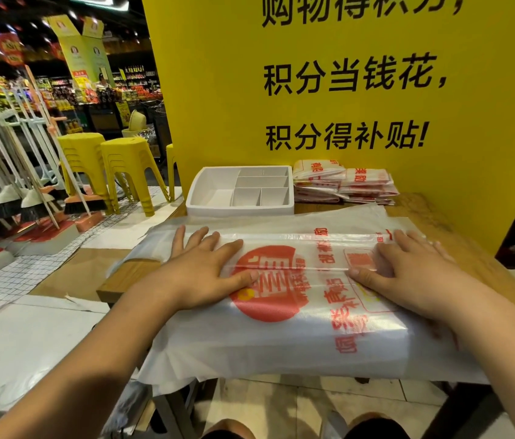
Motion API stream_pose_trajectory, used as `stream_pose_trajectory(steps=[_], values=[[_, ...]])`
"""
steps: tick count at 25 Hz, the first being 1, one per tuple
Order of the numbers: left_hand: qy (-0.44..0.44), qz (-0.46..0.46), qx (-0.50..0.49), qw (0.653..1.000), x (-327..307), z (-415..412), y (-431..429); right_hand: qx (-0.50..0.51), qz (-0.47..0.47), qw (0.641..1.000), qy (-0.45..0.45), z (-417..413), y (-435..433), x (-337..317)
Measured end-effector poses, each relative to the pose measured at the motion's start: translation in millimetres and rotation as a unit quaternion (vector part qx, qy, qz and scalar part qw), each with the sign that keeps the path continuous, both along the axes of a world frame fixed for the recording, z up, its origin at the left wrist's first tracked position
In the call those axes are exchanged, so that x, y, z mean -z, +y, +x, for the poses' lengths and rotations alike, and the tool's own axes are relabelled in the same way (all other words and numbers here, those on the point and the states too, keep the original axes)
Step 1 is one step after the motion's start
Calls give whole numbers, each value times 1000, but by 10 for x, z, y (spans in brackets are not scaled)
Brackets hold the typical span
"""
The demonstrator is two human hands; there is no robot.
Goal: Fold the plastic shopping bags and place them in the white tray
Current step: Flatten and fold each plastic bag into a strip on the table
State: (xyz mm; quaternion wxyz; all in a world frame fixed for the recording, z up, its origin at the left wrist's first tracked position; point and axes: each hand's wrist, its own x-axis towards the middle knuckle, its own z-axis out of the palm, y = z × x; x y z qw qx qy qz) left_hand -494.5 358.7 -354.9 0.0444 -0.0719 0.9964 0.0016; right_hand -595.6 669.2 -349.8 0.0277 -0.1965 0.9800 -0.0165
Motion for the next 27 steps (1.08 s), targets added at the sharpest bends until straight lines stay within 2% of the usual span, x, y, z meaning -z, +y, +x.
stream_pose_trajectory(steps=[2,5,9,12,14,18,20,24,27], values=[[22,-10,48,999,-55,-33,-7,-85,17,995,45,-5,-62,-94],[41,-16,91,995,-133,-4,21,-158,16,987,33,47,-175,-196],[71,-19,120,990,-159,24,26,-151,17,983,106,104,-285,-152],[135,30,140,981,-223,18,-40,-158,-15,977,144,81,-232,-201],[136,49,147,978,-318,36,-107,-173,-32,976,130,68,-177,-221],[59,83,130,986,-502,85,-232,-179,-68,980,50,137,-110,-340],[61,56,95,992,-593,42,-251,-159,-97,981,48,110,-133,-421],[132,-19,50,990,-610,-145,-226,-121,-115,966,198,-105,-262,-355],[156,-21,55,986,-374,-221,-206,-87,-110,973,185,-189,-340,-165]])
